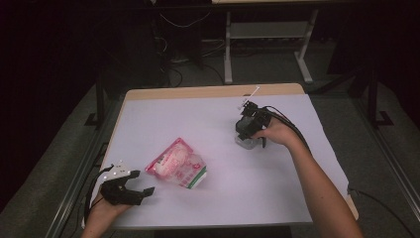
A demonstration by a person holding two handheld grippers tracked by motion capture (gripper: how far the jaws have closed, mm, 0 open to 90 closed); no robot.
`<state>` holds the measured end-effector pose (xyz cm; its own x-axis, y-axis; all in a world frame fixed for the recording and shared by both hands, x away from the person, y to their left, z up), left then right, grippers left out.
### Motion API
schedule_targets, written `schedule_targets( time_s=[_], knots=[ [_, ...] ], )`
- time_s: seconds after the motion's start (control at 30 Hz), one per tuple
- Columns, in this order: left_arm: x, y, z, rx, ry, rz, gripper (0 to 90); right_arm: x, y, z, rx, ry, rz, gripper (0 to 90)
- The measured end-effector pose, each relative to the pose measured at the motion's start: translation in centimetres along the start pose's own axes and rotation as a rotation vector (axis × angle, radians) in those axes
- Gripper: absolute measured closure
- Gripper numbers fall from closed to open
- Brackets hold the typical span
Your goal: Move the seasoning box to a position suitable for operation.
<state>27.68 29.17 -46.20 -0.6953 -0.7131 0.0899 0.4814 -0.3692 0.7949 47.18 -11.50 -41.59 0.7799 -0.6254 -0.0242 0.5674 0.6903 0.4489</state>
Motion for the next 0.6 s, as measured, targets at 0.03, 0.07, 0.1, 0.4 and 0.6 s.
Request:
schedule_targets(
  time_s=[0.03,0.07,0.1,0.4,0.6],
  knots=[
    [0.0,0.0,0.0,0.0,0.0,0.003,11.8,0.0,0.0,0.0,0.001,0.001,-0.001,14.9],
    [0.0,0.0,0.0,0.001,0.0,0.006,11.8,0.0,0.0,0.0,0.001,0.0,-0.003,14.9],
    [0.0,0.0,0.0,0.001,0.0,0.006,11.9,0.0,-0.1,0.1,-0.001,0.002,0.0,15.0],
    [-0.2,-0.1,0.1,-0.008,-0.002,-0.003,11.8,-0.5,-0.7,1.4,-0.009,0.004,0.024,15.0],
    [0.0,-0.1,0.0,0.002,-0.002,0.009,11.8,-1.9,-1.2,2.6,0.012,0.038,0.053,15.0]
  ],
)
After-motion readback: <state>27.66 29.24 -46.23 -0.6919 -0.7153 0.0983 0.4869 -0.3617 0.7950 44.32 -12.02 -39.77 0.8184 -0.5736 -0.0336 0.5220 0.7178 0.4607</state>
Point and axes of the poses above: each handheld gripper's, and its own axes: z roughly backward along the jaws, y roughly out of its top, x roughly to its right, the point moved 3 cm from there along -z, roughly forward along the jaws, and after that the axes turned 3 degrees about x, right-handed, at the moved point
